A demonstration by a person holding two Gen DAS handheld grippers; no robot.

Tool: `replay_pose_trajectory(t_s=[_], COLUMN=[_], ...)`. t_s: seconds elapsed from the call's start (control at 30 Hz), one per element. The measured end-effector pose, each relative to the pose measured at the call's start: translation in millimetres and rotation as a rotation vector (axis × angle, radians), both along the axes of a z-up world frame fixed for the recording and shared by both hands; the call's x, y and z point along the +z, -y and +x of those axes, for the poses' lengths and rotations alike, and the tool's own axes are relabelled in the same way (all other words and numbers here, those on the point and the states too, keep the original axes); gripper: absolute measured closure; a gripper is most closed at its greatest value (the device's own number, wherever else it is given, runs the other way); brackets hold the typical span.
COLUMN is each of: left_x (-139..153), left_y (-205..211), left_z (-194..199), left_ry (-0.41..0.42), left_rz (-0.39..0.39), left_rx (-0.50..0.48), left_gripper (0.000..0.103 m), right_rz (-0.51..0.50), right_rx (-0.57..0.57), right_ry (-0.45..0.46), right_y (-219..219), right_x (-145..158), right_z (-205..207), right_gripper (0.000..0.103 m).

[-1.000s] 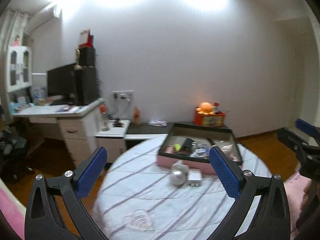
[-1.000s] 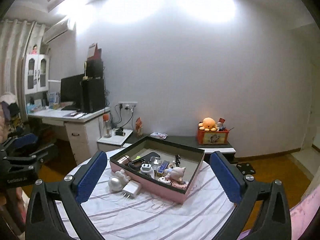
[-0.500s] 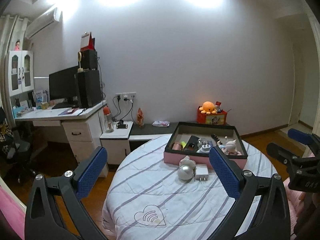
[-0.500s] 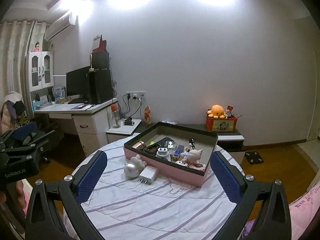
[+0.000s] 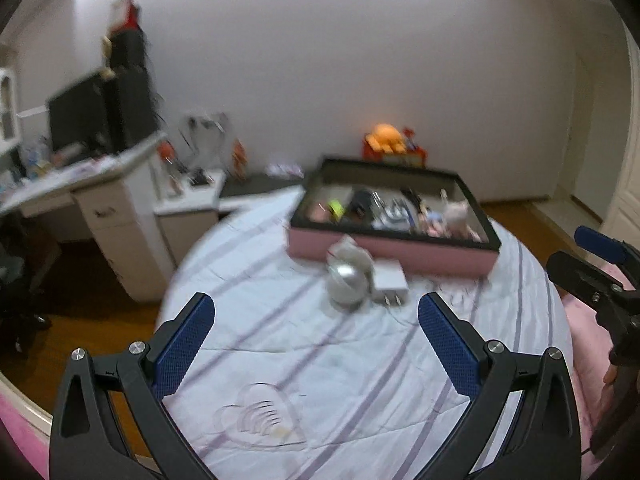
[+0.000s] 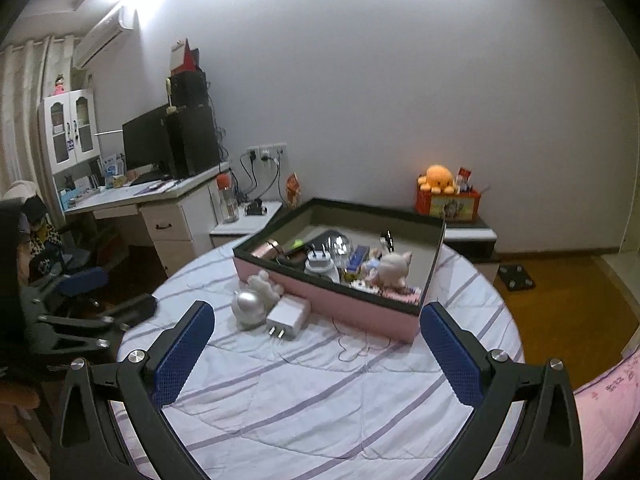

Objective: Organize rigid objects

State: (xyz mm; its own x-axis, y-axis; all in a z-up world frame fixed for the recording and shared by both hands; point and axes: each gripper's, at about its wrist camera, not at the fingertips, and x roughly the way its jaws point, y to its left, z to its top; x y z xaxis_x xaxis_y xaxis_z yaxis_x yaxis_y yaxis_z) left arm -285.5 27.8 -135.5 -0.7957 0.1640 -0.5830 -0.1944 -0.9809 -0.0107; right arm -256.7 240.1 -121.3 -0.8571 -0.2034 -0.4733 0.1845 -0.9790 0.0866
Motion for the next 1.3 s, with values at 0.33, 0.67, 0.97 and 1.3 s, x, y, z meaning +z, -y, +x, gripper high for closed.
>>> replay_pose_trajectory(t_s=[0.33, 0.67, 0.97, 1.3], left_x=[-48, -78, -88, -83], left_y=[-28, -40, -44, -22], left_z=[-78, -128, -138, -103], left_ry=[0.161, 0.288, 0.333, 0.332], left_rz=[-0.047, -0.042, -0.016, -0.045], left_rx=[-0.066, -0.071, -0.137, -0.117], left_gripper=[0.000, 0.010, 0.056, 0.056], right_rz=[-0.041, -0.062, -0.079, -0.044], right_rx=[-0.001, 0.031, 0.042, 0.041], right_ry=[0.123, 0.190, 0.218, 0.261], right_y=[-21, -28, -32, -5], right_x=[-42, -64, -70, -78], right_z=[-52, -87, -91, -93], right_gripper=[0.000, 0.000, 0.000, 0.000])
